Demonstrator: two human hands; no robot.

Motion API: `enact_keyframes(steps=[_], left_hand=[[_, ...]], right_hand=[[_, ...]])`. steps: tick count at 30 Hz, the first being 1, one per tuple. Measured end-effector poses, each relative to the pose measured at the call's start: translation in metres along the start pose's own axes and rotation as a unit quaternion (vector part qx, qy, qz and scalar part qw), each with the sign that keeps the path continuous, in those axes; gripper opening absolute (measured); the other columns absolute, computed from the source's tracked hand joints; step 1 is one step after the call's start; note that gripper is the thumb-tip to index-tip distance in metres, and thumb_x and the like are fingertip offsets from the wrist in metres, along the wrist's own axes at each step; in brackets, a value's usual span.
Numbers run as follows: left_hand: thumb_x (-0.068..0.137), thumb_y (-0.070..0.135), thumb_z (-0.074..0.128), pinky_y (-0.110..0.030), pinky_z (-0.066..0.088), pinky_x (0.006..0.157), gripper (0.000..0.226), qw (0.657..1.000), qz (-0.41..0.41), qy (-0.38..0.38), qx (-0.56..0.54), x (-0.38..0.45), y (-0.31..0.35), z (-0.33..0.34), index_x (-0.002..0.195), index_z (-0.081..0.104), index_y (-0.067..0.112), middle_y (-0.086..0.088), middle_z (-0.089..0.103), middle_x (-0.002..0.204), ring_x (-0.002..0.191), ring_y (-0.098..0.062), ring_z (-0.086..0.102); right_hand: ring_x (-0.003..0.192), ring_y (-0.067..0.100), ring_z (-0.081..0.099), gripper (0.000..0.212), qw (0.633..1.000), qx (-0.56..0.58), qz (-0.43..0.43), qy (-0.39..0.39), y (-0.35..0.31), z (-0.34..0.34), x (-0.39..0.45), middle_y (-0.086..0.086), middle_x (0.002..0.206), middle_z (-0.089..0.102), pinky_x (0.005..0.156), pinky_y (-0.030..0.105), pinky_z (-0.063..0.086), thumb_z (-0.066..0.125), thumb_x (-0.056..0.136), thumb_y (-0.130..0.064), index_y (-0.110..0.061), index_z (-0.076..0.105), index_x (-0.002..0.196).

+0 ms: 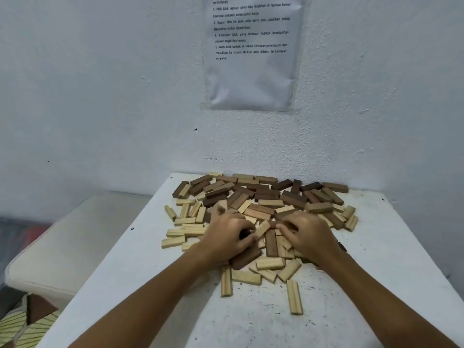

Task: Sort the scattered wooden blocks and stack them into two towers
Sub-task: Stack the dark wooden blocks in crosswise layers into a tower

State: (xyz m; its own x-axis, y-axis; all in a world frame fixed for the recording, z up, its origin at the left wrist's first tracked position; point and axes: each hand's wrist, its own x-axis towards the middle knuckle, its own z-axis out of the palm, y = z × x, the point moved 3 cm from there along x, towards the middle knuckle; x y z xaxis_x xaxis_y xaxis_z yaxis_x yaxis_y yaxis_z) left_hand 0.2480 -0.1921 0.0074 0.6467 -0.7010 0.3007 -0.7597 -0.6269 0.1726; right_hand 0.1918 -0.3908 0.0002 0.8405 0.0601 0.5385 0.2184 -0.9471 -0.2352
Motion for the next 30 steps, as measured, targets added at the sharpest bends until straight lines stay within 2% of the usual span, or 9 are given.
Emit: enact_keyframes(steps=[5, 8, 11, 13, 17, 21, 24, 26, 30], left_hand=[[0.084, 0.062, 0.053, -0.047, 0.037, 0.099, 0.045, 0.980, -0.068, 0.100, -0.157, 0.033, -0.023, -0.016, 0.108, 0.070, 0.028, 0.016, 0.066, 0.105, 0.107, -0.008, 0.055], [0.080, 0.061, 0.054, -0.051, 0.043, 0.098, 0.053, 0.955, -0.190, 0.173, -0.147, 0.032, -0.081, -0.029, 0.114, 0.069, 0.023, 0.004, 0.069, 0.111, 0.114, -0.020, 0.056], [0.085, 0.070, 0.048, -0.060, 0.023, 0.110, 0.069, 0.917, -0.396, 0.036, -0.034, 0.024, -0.139, -0.018, 0.138, 0.047, 0.026, -0.010, 0.044, 0.146, 0.139, -0.036, 0.030], [0.084, 0.077, 0.038, -0.064, 0.017, 0.111, 0.075, 0.892, -0.450, -0.029, -0.038, 0.025, -0.151, -0.005, 0.140, 0.039, 0.027, -0.016, 0.036, 0.149, 0.140, -0.040, 0.024], [0.084, 0.073, 0.041, -0.060, 0.018, 0.111, 0.070, 0.911, -0.405, -0.013, -0.073, 0.054, -0.124, 0.008, 0.142, 0.037, 0.034, -0.016, 0.032, 0.149, 0.138, -0.038, 0.025], [0.087, 0.065, 0.047, -0.059, 0.012, 0.113, 0.054, 0.955, -0.292, -0.024, -0.048, 0.070, -0.081, 0.020, 0.130, 0.054, 0.032, -0.002, 0.036, 0.153, 0.144, -0.031, 0.010], [0.093, 0.063, 0.041, -0.061, -0.011, 0.114, 0.054, 0.981, -0.167, -0.084, -0.043, 0.073, -0.053, 0.029, 0.137, 0.050, 0.034, 0.005, 0.030, 0.157, 0.150, -0.022, 0.007], [0.095, 0.056, 0.043, -0.058, -0.006, 0.117, 0.049, 0.986, -0.080, -0.107, -0.097, 0.070, -0.042, 0.027, 0.137, 0.051, 0.033, 0.004, 0.033, 0.156, 0.149, -0.018, 0.013], [0.085, 0.055, 0.049, -0.053, 0.010, 0.118, 0.049, 0.983, -0.064, 0.025, -0.172, 0.047, -0.053, 0.004, 0.125, 0.062, 0.029, 0.009, 0.050, 0.143, 0.142, -0.013, 0.028]], right_hand=[[0.075, 0.019, 0.063, 0.011, 0.992, 0.069, 0.073, 0.083, 0.023, -0.004, 0.031, 0.003, 0.082, 0.069, 0.065, 0.033, 0.051, 0.065, 0.089, -0.015, -0.009, 0.073, 0.092], [0.100, 0.028, 0.060, 0.027, 0.964, 0.104, 0.229, 0.086, 0.074, -0.010, 0.034, 0.007, 0.105, 0.067, 0.086, 0.042, 0.050, 0.060, 0.088, -0.032, -0.016, 0.069, 0.107], [0.140, 0.041, 0.024, 0.071, 0.896, -0.042, 0.436, -0.078, 0.127, -0.008, 0.025, 0.017, 0.150, 0.035, 0.113, 0.057, 0.022, 0.036, 0.086, -0.070, -0.024, 0.044, 0.140], [0.145, 0.042, 0.007, 0.081, 0.848, -0.054, 0.500, -0.164, 0.134, -0.002, 0.022, 0.014, 0.158, 0.019, 0.114, 0.059, 0.005, 0.023, 0.084, -0.080, -0.031, 0.029, 0.148], [0.129, 0.037, 0.041, 0.051, 0.894, 0.000, 0.437, -0.101, 0.109, 0.011, 0.043, 0.010, 0.136, 0.055, 0.108, 0.049, 0.029, 0.050, 0.086, -0.062, -0.030, 0.059, 0.124], [0.113, 0.032, 0.053, 0.031, 0.897, 0.136, 0.420, 0.011, 0.080, 0.010, 0.059, 0.007, 0.118, 0.065, 0.097, 0.045, 0.043, 0.062, 0.082, -0.037, -0.031, 0.067, 0.112], [0.125, 0.027, 0.048, 0.030, 0.951, 0.106, 0.286, -0.043, 0.054, 0.017, 0.060, 0.007, 0.128, 0.058, 0.102, 0.045, 0.042, 0.064, 0.084, -0.031, -0.033, 0.067, 0.114], [0.120, 0.022, 0.054, 0.027, 0.966, 0.173, 0.166, -0.095, 0.033, 0.020, 0.056, 0.000, 0.123, 0.062, 0.099, 0.044, 0.047, 0.063, 0.088, -0.020, -0.030, 0.069, 0.112], [0.100, 0.011, 0.064, 0.024, 0.960, 0.257, 0.109, 0.001, 0.018, -0.005, 0.042, -0.003, 0.106, 0.070, 0.087, 0.035, 0.054, 0.061, 0.090, -0.005, -0.016, 0.072, 0.108]])
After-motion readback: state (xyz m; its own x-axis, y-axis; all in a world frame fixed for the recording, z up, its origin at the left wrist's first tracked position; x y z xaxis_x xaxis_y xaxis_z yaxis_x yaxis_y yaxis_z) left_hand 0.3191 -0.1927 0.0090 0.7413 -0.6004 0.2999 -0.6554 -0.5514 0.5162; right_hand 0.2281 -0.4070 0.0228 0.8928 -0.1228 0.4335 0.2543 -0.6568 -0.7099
